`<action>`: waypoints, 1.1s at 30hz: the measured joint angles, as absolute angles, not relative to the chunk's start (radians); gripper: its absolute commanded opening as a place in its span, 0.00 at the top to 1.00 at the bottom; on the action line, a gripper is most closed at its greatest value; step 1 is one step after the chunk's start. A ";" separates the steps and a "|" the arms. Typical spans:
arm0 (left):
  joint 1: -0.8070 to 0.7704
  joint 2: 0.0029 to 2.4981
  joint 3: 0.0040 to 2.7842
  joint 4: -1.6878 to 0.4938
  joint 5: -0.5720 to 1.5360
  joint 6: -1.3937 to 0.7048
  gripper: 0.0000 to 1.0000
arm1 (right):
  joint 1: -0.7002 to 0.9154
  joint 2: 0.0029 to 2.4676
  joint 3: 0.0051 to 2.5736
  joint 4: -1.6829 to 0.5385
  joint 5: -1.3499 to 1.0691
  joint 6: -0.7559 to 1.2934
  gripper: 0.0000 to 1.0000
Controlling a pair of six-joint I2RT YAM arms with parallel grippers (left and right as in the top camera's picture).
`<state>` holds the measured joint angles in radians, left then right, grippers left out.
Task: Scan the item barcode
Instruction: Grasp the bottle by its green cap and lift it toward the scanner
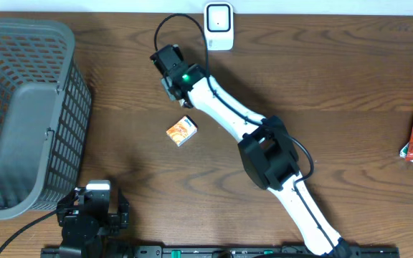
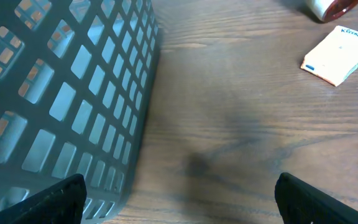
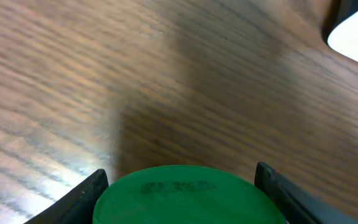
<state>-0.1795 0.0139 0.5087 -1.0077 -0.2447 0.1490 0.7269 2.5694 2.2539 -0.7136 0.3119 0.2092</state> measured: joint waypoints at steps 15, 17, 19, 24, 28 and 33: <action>-0.179 0.014 0.509 -1.008 -0.245 0.149 0.05 | 0.743 2.478 2.242 -0.629 0.318 0.213 0.37; -0.179 0.014 0.509 -1.008 -0.245 0.149 0.05 | 0.743 2.478 2.241 -0.562 0.318 0.216 0.37; -0.179 0.014 0.509 -1.008 -0.245 0.149 0.05 | 0.743 2.478 2.241 -0.513 0.318 0.220 0.37; -0.179 0.014 0.509 -1.008 -0.245 0.149 0.05 | 0.748 2.478 2.230 -0.402 0.336 0.224 0.37; -0.179 0.014 0.509 -1.008 -0.245 0.149 0.05 | 0.766 2.473 2.134 -0.241 0.390 0.227 0.34; -0.179 0.014 0.509 -1.008 -0.245 0.149 0.05 | 0.798 2.473 1.950 0.043 0.419 0.216 0.32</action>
